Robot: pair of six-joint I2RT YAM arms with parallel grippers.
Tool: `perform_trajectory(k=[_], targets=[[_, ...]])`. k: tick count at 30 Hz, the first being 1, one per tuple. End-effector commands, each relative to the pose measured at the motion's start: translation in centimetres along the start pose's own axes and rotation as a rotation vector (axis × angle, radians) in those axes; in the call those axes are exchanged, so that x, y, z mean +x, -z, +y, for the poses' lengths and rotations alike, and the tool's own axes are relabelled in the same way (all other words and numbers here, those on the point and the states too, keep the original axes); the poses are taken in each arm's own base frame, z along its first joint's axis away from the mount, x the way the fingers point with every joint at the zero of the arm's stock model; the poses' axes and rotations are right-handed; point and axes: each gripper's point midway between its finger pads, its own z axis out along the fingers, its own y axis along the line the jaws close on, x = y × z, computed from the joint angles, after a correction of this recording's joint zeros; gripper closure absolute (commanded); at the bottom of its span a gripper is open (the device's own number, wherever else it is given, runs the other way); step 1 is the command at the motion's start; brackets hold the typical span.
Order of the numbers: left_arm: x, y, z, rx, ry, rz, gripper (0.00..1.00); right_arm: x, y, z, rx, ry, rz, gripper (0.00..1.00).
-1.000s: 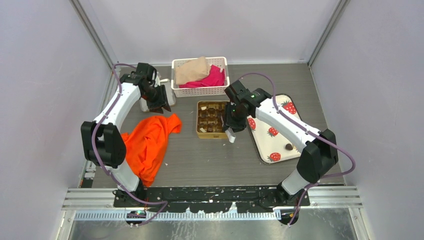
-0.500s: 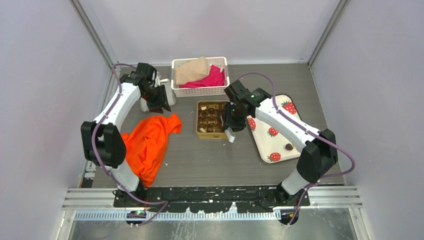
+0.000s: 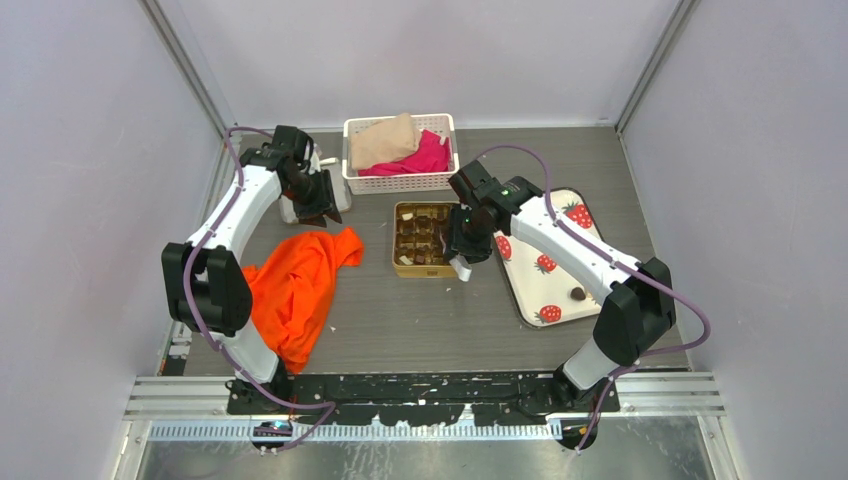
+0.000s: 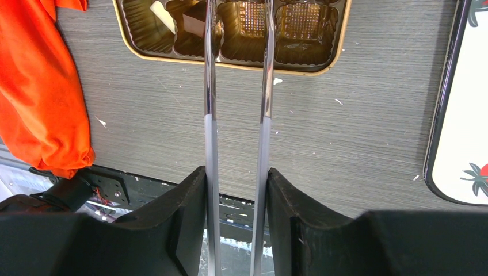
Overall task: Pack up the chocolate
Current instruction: Place the fake chocolate in the packing box.
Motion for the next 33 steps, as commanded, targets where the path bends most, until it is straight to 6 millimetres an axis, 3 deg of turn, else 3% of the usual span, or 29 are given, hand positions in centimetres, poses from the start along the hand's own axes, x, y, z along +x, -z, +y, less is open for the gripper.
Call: perform_trajectory(k=[1, 3, 8, 12, 16, 19, 22, 28, 33], targets=[[-1.3, 1.1, -0.2, 0.013, -0.024, -0.060, 0.59, -1.2, 1.1, 1.3, -0.047, 0.013, -0.061, 0.55], [-1.3, 1.1, -0.2, 0.012, -0.024, -0.061, 0.59, -1.4, 1.2, 1.3, -0.046, 0.012, -0.067, 0.58], [-1.4, 1.0, -0.1, 0.009, -0.024, -0.060, 0.59, -2.3, 3.0, 0.9, -0.030, 0.008, -0.142, 0.80], [-1.5, 1.0, -0.2, 0.010, -0.025, -0.060, 0.59, -3.4, 5.0, -1.9, 0.097, -0.005, -0.248, 0.85], [-1.7, 1.0, -0.3, 0.017, -0.024, -0.063, 0.59, -3.3, 7.1, -8.2, 0.288, -0.147, -0.321, 0.85], [-1.7, 1.1, -0.4, 0.021, -0.027, -0.064, 0.59, -1.6, 8.4, -14.4, 0.405, -0.350, -0.326, 0.86], [-1.8, 1.1, -0.5, 0.025, -0.027, -0.064, 0.59, 0.6, 9.4, -18.2, 0.456, -0.497, -0.329, 0.84], [-1.9, 0.9, -0.9, 0.047, -0.023, -0.062, 0.59, 4.1, 8.8, -20.2, 0.474, -0.612, -0.266, 0.77], [-1.9, 0.8, -0.9, 0.051, -0.025, -0.056, 0.59, 5.4, 7.5, -20.5, 0.466, -0.650, -0.236, 0.68]])
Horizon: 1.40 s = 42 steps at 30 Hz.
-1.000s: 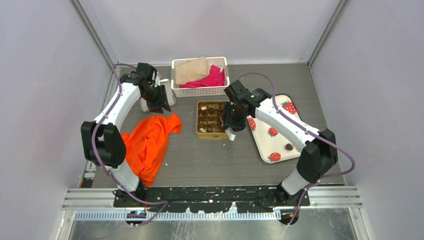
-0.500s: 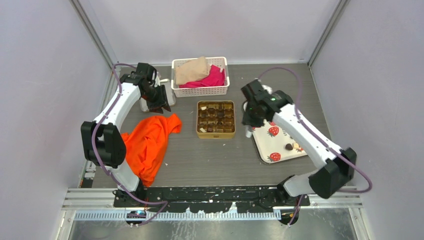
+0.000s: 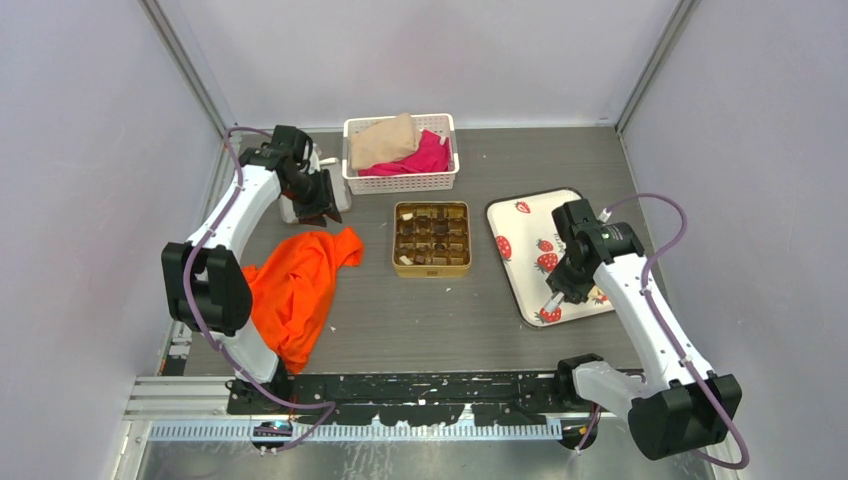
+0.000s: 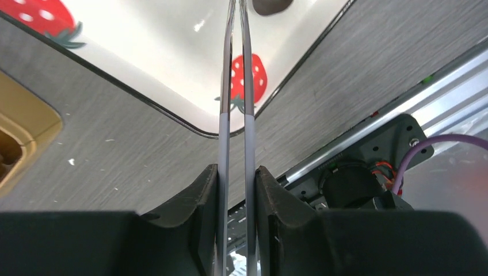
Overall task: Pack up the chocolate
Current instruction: Place the fake chocolate in the packing box, then pick up the fake chocolate from the plate.
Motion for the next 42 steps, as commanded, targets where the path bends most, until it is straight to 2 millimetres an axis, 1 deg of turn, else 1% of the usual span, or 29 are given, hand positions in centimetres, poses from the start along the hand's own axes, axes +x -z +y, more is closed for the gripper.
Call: perform_trajectory(k=[1, 6, 10, 19, 25, 29, 32, 39, 42], targets=[[-1.8, 0.7, -0.9, 0.041, -0.028, -0.057, 0.59, 0.7, -0.5, 0.1, -0.013, -0.069, 0.017, 0.68], [-1.6, 0.8, -0.7, 0.034, -0.033, -0.054, 0.59, 1.4, -0.8, -0.4, -0.014, -0.098, 0.028, 0.65], [-1.6, 0.6, -0.8, 0.039, -0.032, -0.051, 0.59, 2.0, -0.9, -0.5, -0.019, -0.105, 0.041, 0.65], [-1.5, 0.4, -0.8, 0.042, -0.023, -0.048, 0.59, 2.3, -0.8, -0.6, -0.026, -0.123, 0.047, 0.64], [-1.5, 0.3, -0.8, 0.045, -0.020, -0.047, 0.59, 2.8, -1.2, -1.3, -0.004, -0.142, 0.049, 0.62], [-1.6, 0.2, -1.0, 0.052, -0.016, -0.048, 0.59, 2.9, -1.4, -1.4, 0.003, -0.150, 0.052, 0.61], [-1.7, 0.3, -1.1, 0.057, -0.016, -0.047, 0.59, 2.7, -1.1, -1.3, -0.013, -0.171, 0.041, 0.61], [-1.8, 0.2, -1.0, 0.052, -0.022, -0.044, 0.59, 3.7, -1.7, -2.3, 0.023, -0.190, 0.053, 0.60], [-1.9, 0.3, -1.1, 0.054, -0.023, -0.045, 0.59, 3.5, -1.6, -2.5, 0.023, -0.206, 0.033, 0.59]])
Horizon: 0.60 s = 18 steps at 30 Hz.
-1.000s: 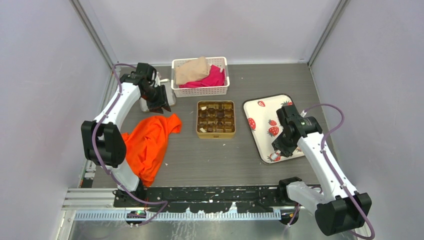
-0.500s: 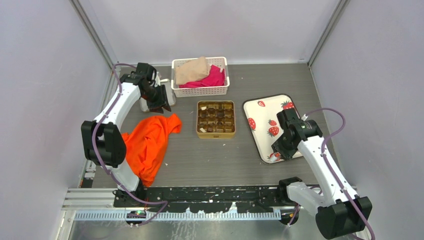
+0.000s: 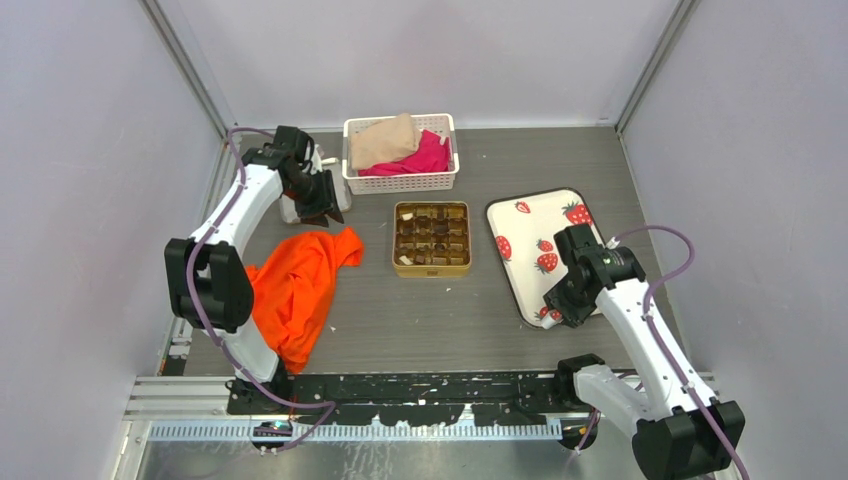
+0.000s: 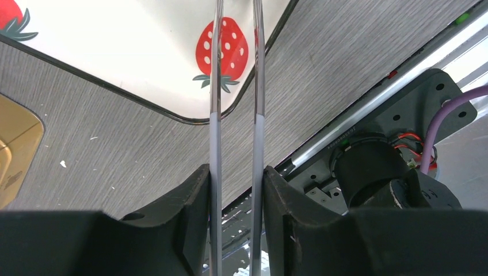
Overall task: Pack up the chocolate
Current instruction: Pick up the fake chocolate from the plate.
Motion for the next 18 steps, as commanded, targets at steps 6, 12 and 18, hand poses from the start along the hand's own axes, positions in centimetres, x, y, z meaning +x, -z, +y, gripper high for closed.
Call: perform_trajectory(k=[6, 12, 18], targets=[[-1.9, 0.9, -1.0, 0.038, -0.018, -0.055, 0.59, -1.1, 0.0, -0.4, 0.016, -0.049, -0.064, 0.55], [-2.0, 0.8, -0.9, 0.033, -0.020, -0.053, 0.59, -1.7, -0.5, 0.2, 0.021, -0.034, -0.083, 0.54], [-2.0, 0.7, -0.9, 0.035, -0.020, -0.054, 0.60, -1.8, -1.2, 0.4, 0.025, -0.029, -0.087, 0.51]])
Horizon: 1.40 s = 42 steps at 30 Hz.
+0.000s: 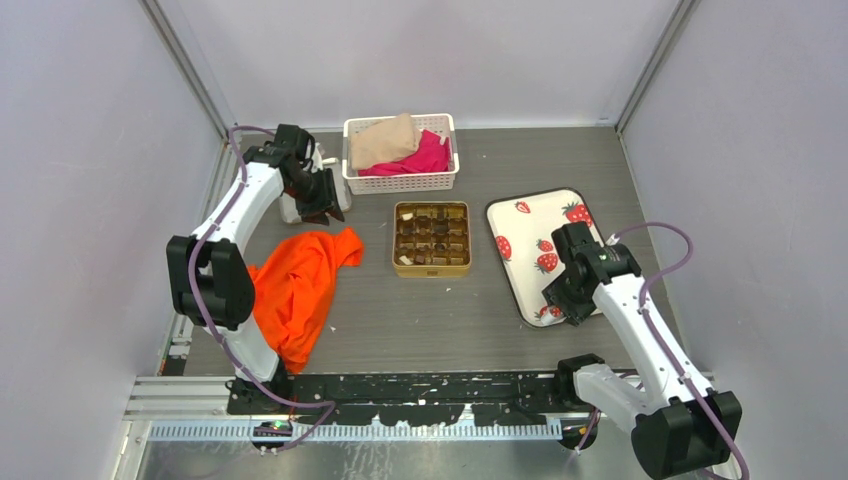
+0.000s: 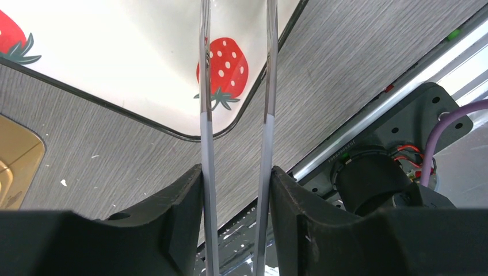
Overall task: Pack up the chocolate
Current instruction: Pick up the fake chocolate from the plate.
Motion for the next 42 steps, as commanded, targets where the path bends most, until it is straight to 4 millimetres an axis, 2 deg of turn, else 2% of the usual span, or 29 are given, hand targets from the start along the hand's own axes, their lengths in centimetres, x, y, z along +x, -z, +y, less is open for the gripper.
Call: perform_trajectory(k=[1, 12, 16, 22, 32, 42], targets=[[-1.6, 1.0, -0.9, 0.035, -0.018, -0.054, 0.60, -1.1, -0.6, 0.4, 0.004, -0.016, -0.052, 0.51], [-1.7, 0.8, -0.9, 0.037, -0.017, -0.050, 0.60, -1.7, -1.3, 0.8, 0.020, 0.018, -0.070, 0.51], [-1.7, 0.7, -0.9, 0.036, -0.017, -0.048, 0.60, -1.6, -1.6, 0.9, 0.020, 0.022, -0.055, 0.57], [-1.8, 0.7, -0.8, 0.032, -0.018, -0.049, 0.60, -1.2, -1.3, 1.5, -0.008, 0.021, -0.033, 0.73], [-2.3, 0.5, -1.0, 0.033, -0.018, -0.052, 0.60, -1.9, 1.1, 3.9, -0.107, 0.019, -0.010, 0.98], [-2.8, 0.5, -1.0, 0.027, -0.016, -0.057, 0.60, -3.4, 4.7, 7.7, -0.270, 0.113, -0.034, 0.99]])
